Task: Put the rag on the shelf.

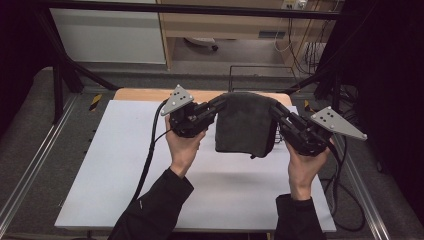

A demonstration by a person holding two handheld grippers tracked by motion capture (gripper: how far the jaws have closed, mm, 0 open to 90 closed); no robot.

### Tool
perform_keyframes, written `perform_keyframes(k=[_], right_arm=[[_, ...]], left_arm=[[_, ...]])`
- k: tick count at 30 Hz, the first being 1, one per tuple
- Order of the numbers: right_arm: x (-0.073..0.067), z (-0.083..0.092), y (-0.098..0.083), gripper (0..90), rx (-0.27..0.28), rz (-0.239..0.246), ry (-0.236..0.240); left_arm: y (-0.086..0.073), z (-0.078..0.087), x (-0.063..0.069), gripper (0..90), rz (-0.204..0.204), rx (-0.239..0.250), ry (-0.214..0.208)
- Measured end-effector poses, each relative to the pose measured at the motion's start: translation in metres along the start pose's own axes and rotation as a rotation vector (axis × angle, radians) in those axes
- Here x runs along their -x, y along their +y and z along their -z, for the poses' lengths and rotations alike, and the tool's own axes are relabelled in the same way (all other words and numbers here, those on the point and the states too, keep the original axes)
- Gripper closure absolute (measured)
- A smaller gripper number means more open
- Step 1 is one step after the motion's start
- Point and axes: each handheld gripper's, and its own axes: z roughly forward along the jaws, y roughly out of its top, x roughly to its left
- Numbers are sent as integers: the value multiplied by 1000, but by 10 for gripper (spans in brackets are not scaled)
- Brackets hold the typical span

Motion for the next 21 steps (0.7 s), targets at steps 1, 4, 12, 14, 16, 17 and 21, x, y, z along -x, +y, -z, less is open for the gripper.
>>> perform_keyframes(k=[1,4,12,14,16,17,21], right_arm=[[1,0,1,795,8,-5,-1],[3,1,5,794,22,-10,-7],[10,1,23,795,62,0,-32],[13,0,27,795,70,-1,-41],[15,-1,33,795,79,0,-51],[16,-1,35,795,82,3,-54],[20,-1,44,795,102,0,-63]], left_arm=[[2,-1,1,808,1,5,0],[9,-6,2,808,-3,11,-1],[26,-18,5,808,4,51,-5],[31,-21,7,807,4,59,-3],[35,-24,8,808,-5,65,-4],[37,-26,9,808,-8,68,-4],[46,-31,12,808,-13,85,-4]])
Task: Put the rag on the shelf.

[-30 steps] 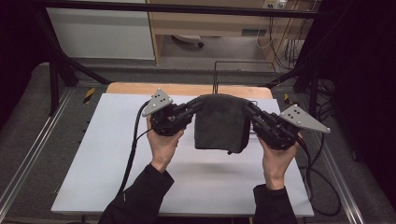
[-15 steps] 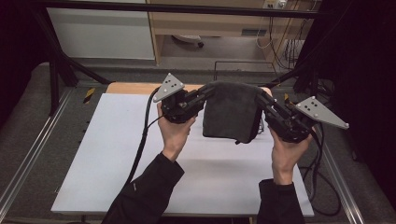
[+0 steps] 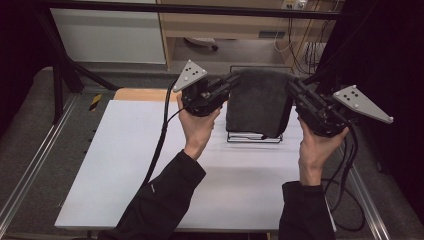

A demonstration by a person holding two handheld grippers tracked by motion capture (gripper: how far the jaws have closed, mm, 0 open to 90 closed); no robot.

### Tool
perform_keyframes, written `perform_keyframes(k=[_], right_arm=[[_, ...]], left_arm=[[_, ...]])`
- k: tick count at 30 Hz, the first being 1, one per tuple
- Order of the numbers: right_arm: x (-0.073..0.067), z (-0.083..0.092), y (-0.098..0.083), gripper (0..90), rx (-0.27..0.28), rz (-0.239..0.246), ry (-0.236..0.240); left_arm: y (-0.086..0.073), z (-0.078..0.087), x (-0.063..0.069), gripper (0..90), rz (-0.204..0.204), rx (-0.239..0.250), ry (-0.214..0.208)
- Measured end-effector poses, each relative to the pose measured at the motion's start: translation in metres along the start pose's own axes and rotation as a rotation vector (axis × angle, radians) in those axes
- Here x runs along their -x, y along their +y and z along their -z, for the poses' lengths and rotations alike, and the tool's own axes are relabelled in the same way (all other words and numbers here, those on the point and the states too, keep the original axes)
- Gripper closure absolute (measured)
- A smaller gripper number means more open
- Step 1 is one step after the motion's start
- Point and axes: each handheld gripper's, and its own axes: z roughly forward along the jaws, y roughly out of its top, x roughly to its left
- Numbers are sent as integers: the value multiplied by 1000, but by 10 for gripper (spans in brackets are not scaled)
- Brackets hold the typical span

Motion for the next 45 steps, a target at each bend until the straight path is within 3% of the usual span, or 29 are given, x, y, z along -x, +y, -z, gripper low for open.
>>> perform_keyframes(k=[16,45], right_arm=[[10,-13,41,796,40,38,-27],[43,-61,81,797,69,56,-36]], left_arm=[[35,-23,-1,807,1,54,10],[78,-58,-17,807,-15,84,55]])
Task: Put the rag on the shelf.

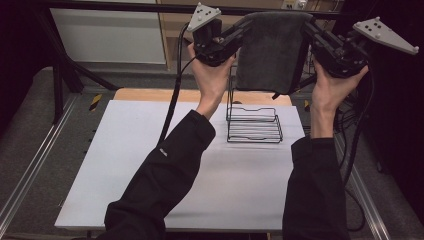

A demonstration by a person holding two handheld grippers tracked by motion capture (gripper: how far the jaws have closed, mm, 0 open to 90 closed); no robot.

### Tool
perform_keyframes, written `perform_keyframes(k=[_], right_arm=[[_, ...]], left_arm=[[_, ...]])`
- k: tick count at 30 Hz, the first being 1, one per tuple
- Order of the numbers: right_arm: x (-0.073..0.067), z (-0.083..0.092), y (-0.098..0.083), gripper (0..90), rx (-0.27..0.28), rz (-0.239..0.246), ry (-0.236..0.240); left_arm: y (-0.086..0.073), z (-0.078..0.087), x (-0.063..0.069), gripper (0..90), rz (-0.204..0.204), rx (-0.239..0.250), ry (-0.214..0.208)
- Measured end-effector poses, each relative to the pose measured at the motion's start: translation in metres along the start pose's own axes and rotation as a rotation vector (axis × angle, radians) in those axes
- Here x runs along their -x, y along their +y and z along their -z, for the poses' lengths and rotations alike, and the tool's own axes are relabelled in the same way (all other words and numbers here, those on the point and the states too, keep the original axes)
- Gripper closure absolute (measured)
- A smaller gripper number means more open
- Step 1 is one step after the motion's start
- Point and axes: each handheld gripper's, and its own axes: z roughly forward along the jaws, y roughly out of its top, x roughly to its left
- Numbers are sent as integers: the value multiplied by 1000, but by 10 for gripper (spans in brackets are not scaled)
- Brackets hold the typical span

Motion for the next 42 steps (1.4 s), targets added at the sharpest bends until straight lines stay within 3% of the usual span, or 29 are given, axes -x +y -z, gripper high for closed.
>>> perform_keyframes(k=[12,17,21,31,34,42], right_arm=[[8,-22,15,797,-3,35,-16],[12,-32,17,796,-7,45,-17],[16,-40,10,796,-35,36,-13],[28,-54,-17,796,-97,12,-21],[28,-53,-24,796,-110,23,-18],[31,-42,-51,795,-141,-9,0]], left_arm=[[12,-12,-8,807,-4,21,13],[11,-17,-13,807,-24,17,24],[5,-23,-22,807,-12,-11,37],[-17,-33,-36,807,-43,-82,58],[-24,-34,-39,806,-47,-103,59],[-47,-26,-39,805,-59,-158,22]])
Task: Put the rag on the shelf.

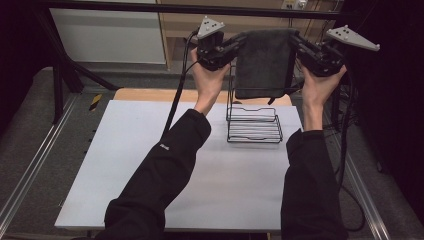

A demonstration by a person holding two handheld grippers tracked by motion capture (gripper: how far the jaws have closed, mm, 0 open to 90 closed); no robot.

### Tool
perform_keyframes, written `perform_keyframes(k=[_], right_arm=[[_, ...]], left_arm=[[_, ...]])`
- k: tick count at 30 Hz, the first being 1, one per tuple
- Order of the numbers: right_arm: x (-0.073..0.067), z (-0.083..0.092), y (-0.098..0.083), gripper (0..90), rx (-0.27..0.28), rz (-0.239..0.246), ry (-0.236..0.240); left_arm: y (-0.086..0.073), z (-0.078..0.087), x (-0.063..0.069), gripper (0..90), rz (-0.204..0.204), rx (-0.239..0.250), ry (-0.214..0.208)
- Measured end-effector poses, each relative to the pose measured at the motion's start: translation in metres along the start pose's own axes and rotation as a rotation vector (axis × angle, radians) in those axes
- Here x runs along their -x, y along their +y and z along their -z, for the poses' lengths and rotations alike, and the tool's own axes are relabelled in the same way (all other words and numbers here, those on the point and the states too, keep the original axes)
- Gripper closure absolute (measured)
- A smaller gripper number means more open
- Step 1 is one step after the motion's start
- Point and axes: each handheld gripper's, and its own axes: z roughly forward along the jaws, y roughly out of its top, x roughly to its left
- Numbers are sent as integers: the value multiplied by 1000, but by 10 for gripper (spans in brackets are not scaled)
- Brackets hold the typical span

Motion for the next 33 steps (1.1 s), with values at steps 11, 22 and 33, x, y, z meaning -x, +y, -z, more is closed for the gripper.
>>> perform_keyframes(k=[11,22,33], right_arm=[[0,12,-28,794,-35,-8,16],[1,25,-42,793,-61,1,19],[-1,38,-45,791,-63,17,36]], left_arm=[[-23,5,4,804,-9,-50,-39],[-34,8,10,804,-32,-74,-67],[-34,16,18,804,-55,-90,-76]])
